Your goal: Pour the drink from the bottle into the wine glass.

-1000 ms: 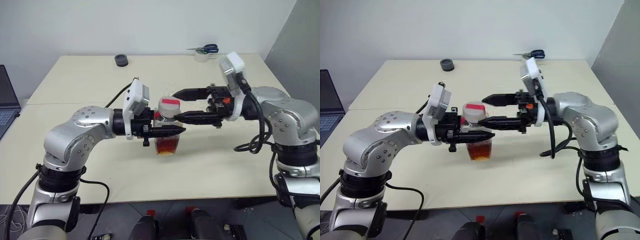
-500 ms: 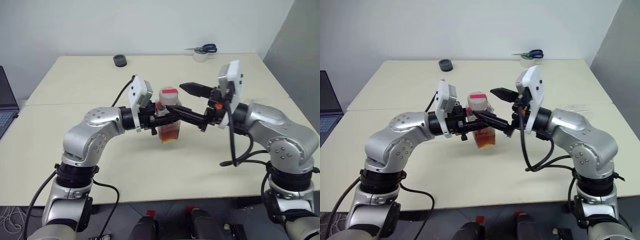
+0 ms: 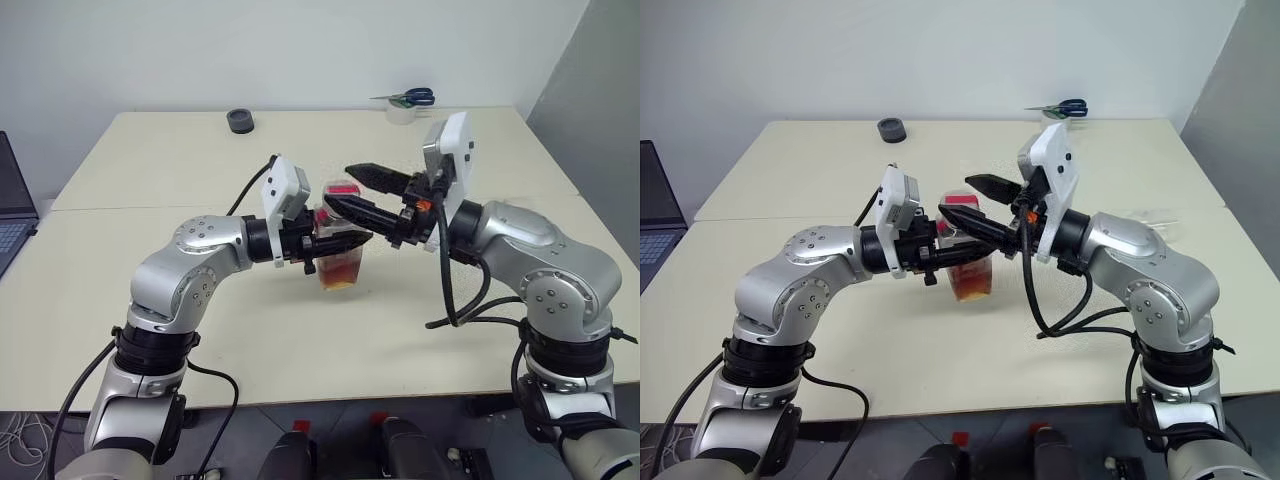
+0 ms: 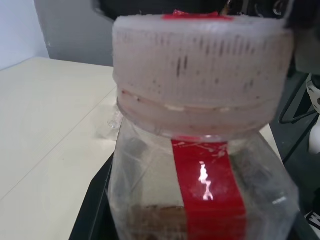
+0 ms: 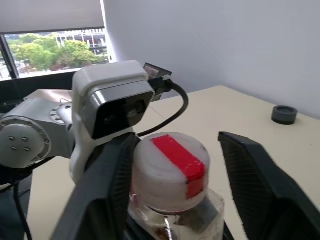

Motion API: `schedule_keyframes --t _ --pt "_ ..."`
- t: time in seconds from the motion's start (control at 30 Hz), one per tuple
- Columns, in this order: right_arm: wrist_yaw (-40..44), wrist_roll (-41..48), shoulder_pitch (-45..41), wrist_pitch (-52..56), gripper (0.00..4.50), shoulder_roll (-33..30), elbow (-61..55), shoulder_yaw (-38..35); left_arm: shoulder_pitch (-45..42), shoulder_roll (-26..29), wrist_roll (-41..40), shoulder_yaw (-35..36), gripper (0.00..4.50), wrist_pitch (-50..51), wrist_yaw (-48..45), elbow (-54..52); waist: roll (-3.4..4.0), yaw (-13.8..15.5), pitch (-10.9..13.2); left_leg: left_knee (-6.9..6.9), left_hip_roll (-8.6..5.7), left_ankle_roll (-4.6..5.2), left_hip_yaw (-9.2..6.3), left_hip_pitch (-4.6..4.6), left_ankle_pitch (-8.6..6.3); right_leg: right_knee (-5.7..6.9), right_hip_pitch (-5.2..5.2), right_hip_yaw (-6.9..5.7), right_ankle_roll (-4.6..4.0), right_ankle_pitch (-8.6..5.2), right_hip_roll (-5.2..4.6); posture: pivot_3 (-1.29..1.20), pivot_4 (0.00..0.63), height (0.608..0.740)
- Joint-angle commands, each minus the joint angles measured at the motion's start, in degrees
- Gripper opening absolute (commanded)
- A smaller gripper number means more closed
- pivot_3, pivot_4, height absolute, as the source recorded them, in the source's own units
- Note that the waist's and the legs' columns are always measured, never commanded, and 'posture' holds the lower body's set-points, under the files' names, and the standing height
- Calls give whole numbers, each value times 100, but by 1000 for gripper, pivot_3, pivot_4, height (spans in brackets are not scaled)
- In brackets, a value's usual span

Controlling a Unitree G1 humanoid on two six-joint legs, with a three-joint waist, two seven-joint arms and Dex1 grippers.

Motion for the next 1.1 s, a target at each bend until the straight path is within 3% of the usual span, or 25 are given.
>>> schedule_keyframes --t 0.03,0.33,0.63,0.87,1.1 --pt "125 136 80 -64 1752 -79 -166 -20 -153 42 -52 129 1742 -90 -6 -254 0 0 0 0 0 0 0 0 0 0 0 0 0 0 0 0 150 740" --pt "334 243 51 -151 1752 -180 -12 -71 -221 36 -114 168 1742 -35 9 -299 0 0 0 0 0 0 0 0 0 0 0 0 0 0 0 0 150 740" --pt "3258 202 -980 -718 1752 -1547 1845 128 -245 668 -1193 379 1742 710 -635 -1316 2 -12 8 -4 2 20 3 4 -11 -6 5 -1 0 0 7 0 150 740" --pt "3564 240 -1222 -742 1752 -1636 2191 178 -495 794 -1297 430 1742 758 -531 -1128 0 -2 10 0 2 5 -2 3 -3 -9 9 -6 0 0 4 0 150 740" --pt "2614 847 -498 50 4075 -2021 1455 -747 -102 646 -1084 575 1742 682 -7 -1073 -4 30 13 2 -1 2 -1 -2 -1 -13 8 -2 0 0 -4 0 150 740"
